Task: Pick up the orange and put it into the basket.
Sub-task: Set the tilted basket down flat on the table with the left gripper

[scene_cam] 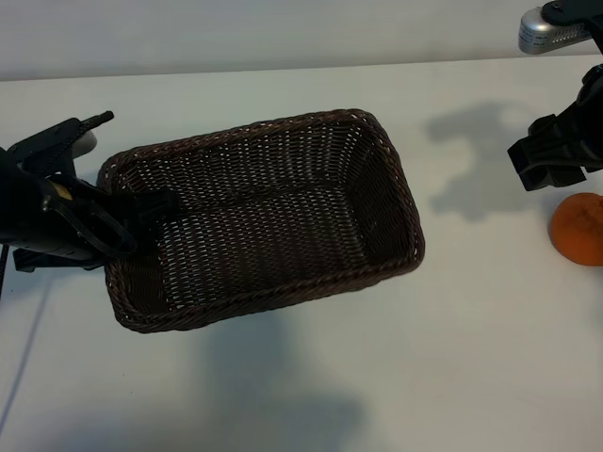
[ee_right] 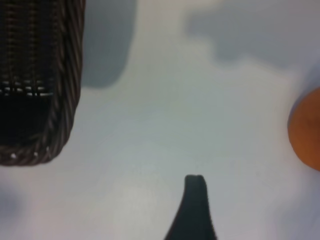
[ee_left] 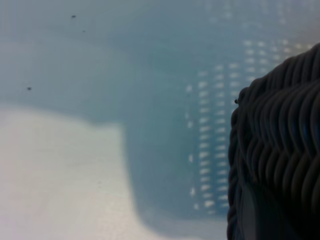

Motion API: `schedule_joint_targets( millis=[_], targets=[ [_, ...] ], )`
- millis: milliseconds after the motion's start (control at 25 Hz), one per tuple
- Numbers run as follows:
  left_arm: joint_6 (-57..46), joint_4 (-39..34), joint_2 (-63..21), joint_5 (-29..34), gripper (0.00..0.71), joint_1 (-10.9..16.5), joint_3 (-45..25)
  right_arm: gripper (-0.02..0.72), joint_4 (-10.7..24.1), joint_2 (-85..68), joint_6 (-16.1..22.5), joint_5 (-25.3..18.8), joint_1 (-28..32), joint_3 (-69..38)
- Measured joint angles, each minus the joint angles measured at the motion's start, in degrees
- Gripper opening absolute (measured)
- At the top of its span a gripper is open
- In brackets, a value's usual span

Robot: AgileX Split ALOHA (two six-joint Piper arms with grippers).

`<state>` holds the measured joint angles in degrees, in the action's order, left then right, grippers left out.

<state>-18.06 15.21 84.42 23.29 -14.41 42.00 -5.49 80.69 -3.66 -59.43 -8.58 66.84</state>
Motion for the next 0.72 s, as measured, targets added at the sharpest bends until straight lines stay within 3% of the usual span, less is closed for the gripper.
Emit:
schedule_joint_targets(
  millis=[320, 720],
  targets=[
    [12.48, 7.94, 0.39, 4.92, 0.151, 3.82, 8.73, 0.576, 0.0, 0.0, 0.0, -0.02, 0.0, 0.0],
    [13.49, 7.0, 10.55, 9.38, 0.151, 3.42, 19.52, 0.574, 0.0, 0.0, 0.0, -0.12, 0.0, 0.0]
  ],
)
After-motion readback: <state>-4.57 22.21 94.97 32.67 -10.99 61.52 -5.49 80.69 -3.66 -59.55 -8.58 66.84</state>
